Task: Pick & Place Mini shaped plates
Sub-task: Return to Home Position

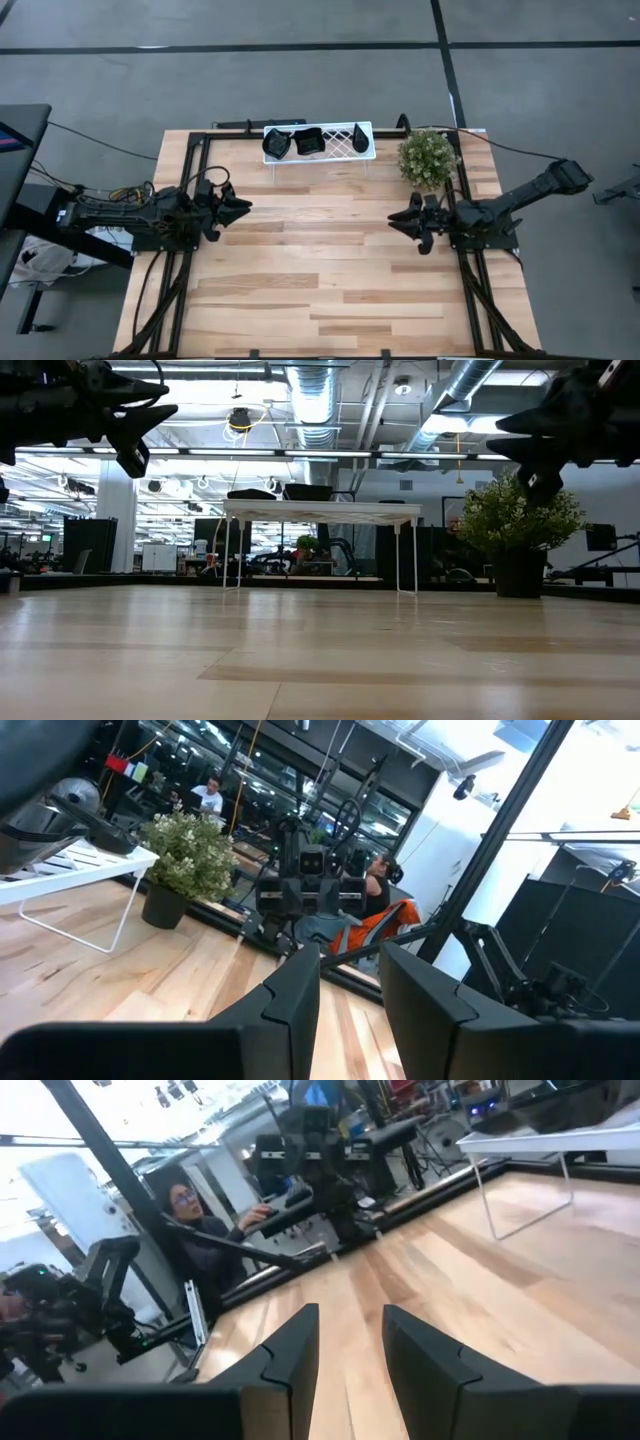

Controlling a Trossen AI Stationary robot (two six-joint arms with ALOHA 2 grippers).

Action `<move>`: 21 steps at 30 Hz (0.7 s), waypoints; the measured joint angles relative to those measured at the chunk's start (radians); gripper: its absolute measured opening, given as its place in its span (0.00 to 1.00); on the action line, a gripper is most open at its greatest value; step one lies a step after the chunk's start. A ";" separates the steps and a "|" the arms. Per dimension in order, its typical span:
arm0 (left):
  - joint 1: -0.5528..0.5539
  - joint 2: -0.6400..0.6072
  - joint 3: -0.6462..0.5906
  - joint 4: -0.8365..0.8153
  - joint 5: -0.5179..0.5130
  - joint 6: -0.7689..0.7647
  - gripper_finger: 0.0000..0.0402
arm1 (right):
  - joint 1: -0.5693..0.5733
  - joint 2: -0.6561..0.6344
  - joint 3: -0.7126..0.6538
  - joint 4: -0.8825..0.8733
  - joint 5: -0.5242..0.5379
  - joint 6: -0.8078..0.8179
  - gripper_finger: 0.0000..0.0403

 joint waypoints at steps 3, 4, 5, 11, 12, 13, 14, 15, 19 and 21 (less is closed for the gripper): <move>0.000 0.000 0.000 0.000 0.000 0.000 0.27 | -0.001 0.000 0.000 -0.008 0.000 0.014 0.27; 0.000 0.000 0.000 0.000 0.000 0.000 0.27 | -0.001 0.000 0.000 -0.008 0.000 0.014 0.27; 0.000 0.000 0.000 0.001 0.000 0.000 0.27 | -0.001 0.000 0.000 -0.008 0.000 0.014 0.27; -0.009 -0.015 0.000 0.006 -0.001 0.000 0.27 | -0.001 0.000 0.000 -0.008 0.000 0.016 0.27; -0.016 -0.021 0.000 0.008 0.000 0.000 0.27 | -0.001 0.000 0.000 -0.009 0.000 0.016 0.27; -0.022 -0.026 0.000 0.012 0.000 0.000 0.27 | -0.001 0.000 0.000 -0.009 0.000 0.016 0.27; -0.028 -0.033 0.000 0.011 0.000 0.000 0.27 | -0.001 0.000 0.000 -0.009 0.000 0.016 0.27; -0.035 -0.046 0.000 0.008 0.000 0.000 0.27 | -0.002 0.000 0.000 -0.010 0.000 0.016 0.27; -0.047 -0.127 0.000 0.011 0.000 0.000 0.27 | -0.003 0.000 0.000 -0.082 0.002 0.009 0.27; -0.047 -0.169 0.000 0.011 0.000 0.000 0.27 | -0.003 0.000 0.000 -0.104 0.002 0.007 0.27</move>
